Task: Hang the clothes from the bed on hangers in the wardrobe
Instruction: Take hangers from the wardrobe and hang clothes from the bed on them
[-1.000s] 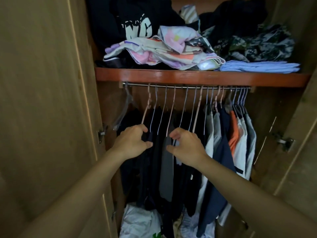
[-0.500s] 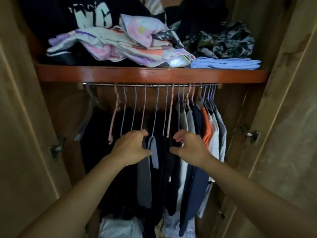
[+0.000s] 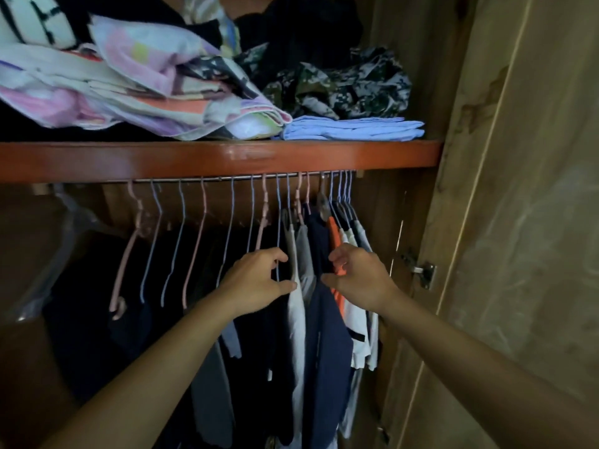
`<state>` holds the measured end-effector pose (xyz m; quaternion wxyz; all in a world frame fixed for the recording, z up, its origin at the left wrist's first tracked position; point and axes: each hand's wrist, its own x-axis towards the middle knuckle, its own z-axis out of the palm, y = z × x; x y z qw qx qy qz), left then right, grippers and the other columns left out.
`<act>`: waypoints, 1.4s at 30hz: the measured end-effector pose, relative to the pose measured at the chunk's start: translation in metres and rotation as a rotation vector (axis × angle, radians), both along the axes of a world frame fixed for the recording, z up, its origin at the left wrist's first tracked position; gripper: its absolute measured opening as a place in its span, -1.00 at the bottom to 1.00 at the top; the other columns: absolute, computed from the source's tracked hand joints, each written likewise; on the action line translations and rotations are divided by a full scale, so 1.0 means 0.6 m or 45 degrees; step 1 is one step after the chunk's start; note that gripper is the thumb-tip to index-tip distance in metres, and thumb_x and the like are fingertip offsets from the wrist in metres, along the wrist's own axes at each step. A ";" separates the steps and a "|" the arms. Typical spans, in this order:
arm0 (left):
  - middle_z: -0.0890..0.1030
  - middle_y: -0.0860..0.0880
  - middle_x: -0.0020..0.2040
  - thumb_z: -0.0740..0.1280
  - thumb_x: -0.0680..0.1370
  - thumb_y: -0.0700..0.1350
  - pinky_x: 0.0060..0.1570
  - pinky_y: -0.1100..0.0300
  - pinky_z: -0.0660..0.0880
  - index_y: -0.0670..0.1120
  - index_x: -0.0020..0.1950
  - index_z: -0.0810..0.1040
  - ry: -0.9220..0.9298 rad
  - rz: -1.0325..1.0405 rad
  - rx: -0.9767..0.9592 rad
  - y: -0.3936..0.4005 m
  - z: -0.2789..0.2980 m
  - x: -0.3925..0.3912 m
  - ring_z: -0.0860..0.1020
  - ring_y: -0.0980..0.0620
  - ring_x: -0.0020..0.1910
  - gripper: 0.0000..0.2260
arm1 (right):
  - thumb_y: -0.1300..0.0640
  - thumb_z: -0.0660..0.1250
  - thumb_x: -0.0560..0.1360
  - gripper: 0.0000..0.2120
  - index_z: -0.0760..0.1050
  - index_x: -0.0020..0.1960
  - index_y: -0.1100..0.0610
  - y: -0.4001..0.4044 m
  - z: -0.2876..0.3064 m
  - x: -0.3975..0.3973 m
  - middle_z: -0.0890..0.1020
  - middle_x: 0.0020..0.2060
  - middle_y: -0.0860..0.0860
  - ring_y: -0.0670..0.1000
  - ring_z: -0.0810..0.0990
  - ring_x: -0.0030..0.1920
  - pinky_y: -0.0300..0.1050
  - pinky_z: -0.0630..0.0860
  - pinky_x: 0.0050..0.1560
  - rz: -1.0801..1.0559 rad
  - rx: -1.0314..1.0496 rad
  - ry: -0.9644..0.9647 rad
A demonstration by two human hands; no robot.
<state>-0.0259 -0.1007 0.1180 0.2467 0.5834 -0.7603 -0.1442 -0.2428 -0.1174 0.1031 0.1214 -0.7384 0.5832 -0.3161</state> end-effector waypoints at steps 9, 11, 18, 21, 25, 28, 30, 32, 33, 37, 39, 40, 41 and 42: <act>0.51 -0.05 0.32 0.45 0.49 0.09 0.21 0.11 0.47 -0.01 0.40 0.45 0.031 -0.104 -0.006 -0.077 -0.004 -0.078 0.50 0.00 0.25 -0.49 | -0.22 0.18 0.61 -0.60 0.44 0.08 0.14 -0.081 -0.008 -0.064 0.63 -0.02 0.14 0.24 0.61 0.04 -0.02 0.49 -0.10 -0.233 0.006 0.025; 0.50 -0.06 0.33 0.45 0.49 0.10 0.21 0.09 0.47 -0.01 0.40 0.45 0.050 -0.125 0.012 -0.095 -0.009 -0.080 0.50 -0.01 0.26 -0.48 | -0.17 0.20 0.61 -0.64 0.40 0.06 0.14 -0.104 -0.008 -0.073 0.61 -0.01 0.16 0.26 0.60 0.04 -0.05 0.42 -0.15 -0.294 0.028 0.044; 0.52 -0.05 0.30 0.44 0.49 0.08 0.17 0.15 0.47 -0.01 0.39 0.46 0.081 -0.162 0.013 -0.153 -0.012 -0.085 0.51 0.01 0.23 -0.50 | 0.14 0.29 0.55 -0.65 0.37 0.30 0.19 -0.178 0.000 -0.064 0.62 0.06 0.21 0.26 0.63 0.02 0.19 0.61 0.02 -0.455 0.070 0.142; 0.53 -0.04 0.31 0.43 0.49 0.12 0.19 0.12 0.49 -0.02 0.39 0.46 0.032 -0.166 0.005 -0.175 -0.014 -0.091 0.52 0.01 0.24 -0.49 | 0.19 0.29 0.54 -0.67 0.39 0.29 0.21 -0.211 0.004 -0.061 0.61 0.06 0.21 0.25 0.62 0.05 0.13 0.62 0.04 -0.511 0.107 0.182; 0.58 -0.02 0.22 0.43 0.47 0.16 0.15 0.04 0.53 -0.04 0.26 0.55 -0.003 -0.156 0.015 -0.201 -0.015 -0.088 0.55 0.03 0.15 -0.56 | 0.17 0.29 0.55 -0.68 0.41 0.27 0.24 -0.243 0.003 -0.068 0.57 0.19 0.24 0.30 0.57 0.19 0.09 0.55 0.15 -0.570 0.195 0.144; 0.59 -0.02 0.14 0.44 0.47 0.15 0.09 0.05 0.55 -0.02 0.25 0.55 0.037 -0.159 0.005 -0.206 -0.020 -0.089 0.57 0.04 0.03 -0.57 | 0.18 0.28 0.56 -0.68 0.44 0.30 0.24 -0.253 -0.004 -0.067 0.54 0.23 0.24 0.28 0.54 0.23 0.08 0.52 0.18 -0.572 0.235 0.161; 0.60 -0.02 0.05 0.46 0.46 0.14 0.05 0.05 0.55 -0.02 0.23 0.55 0.049 -0.170 -0.009 -0.207 -0.022 -0.089 0.58 0.06 -0.04 -0.58 | 0.19 0.28 0.56 -0.66 0.45 0.32 0.22 -0.256 -0.011 -0.066 0.52 0.25 0.24 0.28 0.52 0.26 0.07 0.51 0.21 -0.574 0.254 0.183; 0.61 -0.03 0.01 0.47 0.45 0.12 0.05 0.04 0.56 -0.03 0.22 0.57 0.072 -0.189 -0.010 -0.206 -0.027 -0.087 0.59 0.05 -0.06 -0.59 | 0.17 0.28 0.56 -0.64 0.46 0.34 0.21 -0.257 -0.017 -0.064 0.51 0.27 0.24 0.29 0.51 0.29 0.07 0.49 0.23 -0.582 0.264 0.195; 0.61 -0.04 0.01 0.47 0.45 0.11 0.05 0.03 0.56 -0.04 0.22 0.57 0.094 -0.197 -0.019 -0.205 -0.028 -0.085 0.59 0.05 -0.05 -0.59 | 0.16 0.27 0.57 -0.65 0.46 0.34 0.20 -0.259 -0.019 -0.063 0.52 0.27 0.24 0.29 0.51 0.28 0.06 0.49 0.22 -0.586 0.260 0.193; 0.61 -0.04 0.08 0.47 0.46 0.09 0.08 0.08 0.54 -0.04 0.23 0.57 0.132 -0.221 -0.045 -0.202 -0.032 -0.076 0.58 0.03 0.03 -0.59 | 0.11 0.22 0.61 -0.70 0.49 0.29 0.20 -0.261 -0.019 -0.061 0.56 0.19 0.23 0.25 0.56 0.19 0.02 0.52 0.10 -0.609 0.204 0.179; 0.60 -0.03 0.11 0.48 0.46 0.09 0.08 0.09 0.54 -0.04 0.24 0.57 0.140 -0.236 -0.044 -0.203 -0.036 -0.071 0.58 0.04 0.04 -0.59 | 0.10 0.22 0.62 -0.71 0.51 0.24 0.24 -0.261 -0.016 -0.062 0.58 0.15 0.24 0.27 0.58 0.17 0.05 0.53 0.10 -0.639 0.144 0.147; 0.60 -0.04 0.10 0.48 0.46 0.09 0.08 0.08 0.54 -0.04 0.24 0.57 0.136 -0.238 -0.041 -0.204 -0.038 -0.068 0.58 0.05 0.02 -0.59 | 0.12 0.22 0.62 -0.73 0.53 0.20 0.26 -0.262 -0.013 -0.061 0.60 0.12 0.25 0.28 0.59 0.14 0.06 0.55 0.09 -0.653 0.110 0.128; 0.60 -0.04 0.10 0.48 0.46 0.09 0.08 0.08 0.55 -0.04 0.24 0.57 0.131 -0.240 -0.033 -0.204 -0.041 -0.066 0.58 0.05 0.01 -0.59 | 0.15 0.23 0.61 -0.76 0.54 0.16 0.28 -0.261 -0.009 -0.060 0.62 0.08 0.25 0.27 0.61 0.11 0.07 0.58 0.08 -0.660 0.077 0.114; 0.60 -0.04 0.11 0.47 0.46 0.09 0.08 0.08 0.54 -0.04 0.25 0.56 0.130 -0.243 -0.022 -0.203 -0.046 -0.065 0.57 0.05 0.02 -0.59 | 0.19 0.26 0.60 -0.78 0.55 0.14 0.30 -0.261 -0.005 -0.059 0.63 0.06 0.24 0.27 0.63 0.09 0.10 0.60 0.09 -0.665 0.045 0.107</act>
